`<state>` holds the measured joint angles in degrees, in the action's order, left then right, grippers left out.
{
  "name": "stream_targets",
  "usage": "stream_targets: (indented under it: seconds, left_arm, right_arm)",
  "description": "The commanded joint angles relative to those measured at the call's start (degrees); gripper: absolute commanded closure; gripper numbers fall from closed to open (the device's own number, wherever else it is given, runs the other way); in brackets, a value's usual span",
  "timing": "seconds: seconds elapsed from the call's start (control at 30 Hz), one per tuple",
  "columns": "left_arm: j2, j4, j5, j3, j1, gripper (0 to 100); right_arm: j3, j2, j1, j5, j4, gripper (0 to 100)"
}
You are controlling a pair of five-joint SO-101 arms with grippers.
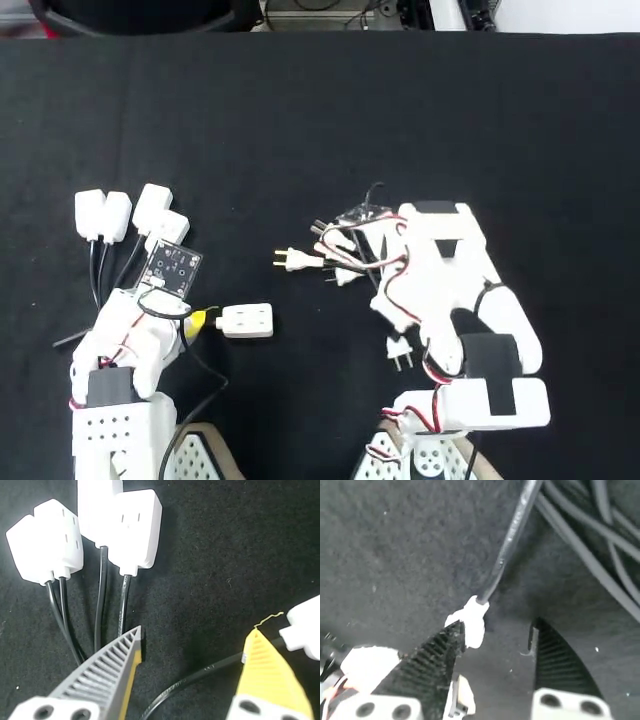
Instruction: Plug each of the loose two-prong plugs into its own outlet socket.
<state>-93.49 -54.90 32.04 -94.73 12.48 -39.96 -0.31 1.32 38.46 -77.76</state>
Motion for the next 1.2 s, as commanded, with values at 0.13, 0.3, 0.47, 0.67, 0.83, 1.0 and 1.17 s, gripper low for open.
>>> stream_targets:
  seconds: [0.13,0.3,0.47,0.67,0.83,1.0,1.17]
  left_arm:
    - [-0.62,-0.35,0.26,0.22,-0.13,68]
    - [-0.62,-0.35,0.26,0.22,-0.13,68]
    - [-0.62,-0.35,0.26,0.22,-0.13,68]
    - [-0.62,-0.35,0.26,0.22,-0.13,68]
    - [-0.62,-0.35,0.26,0.22,-0.13,68]
    - [-0.62,-0.35,0.26,0.22,-0.13,68]
    - [-0.62,-0.35,0.26,0.22,-0.31,68]
  right_arm:
    - [-5.14,-1.63,-0.53,-2.37,9.32,78.1]
    - [-8.31,-1.63,-0.35,-2.29,9.49,78.1]
    - [-10.95,-1.54,2.46,-2.29,9.93,78.1]
    - [-6.64,5.76,6.95,-2.81,8.18,78.3]
    - [0.48,15.78,7.56,-4.66,3.60,83.2]
    - [1.89,18.51,7.65,-2.29,1.14,86.0]
    - [0.75,17.98,7.82,-1.05,0.53,83.9]
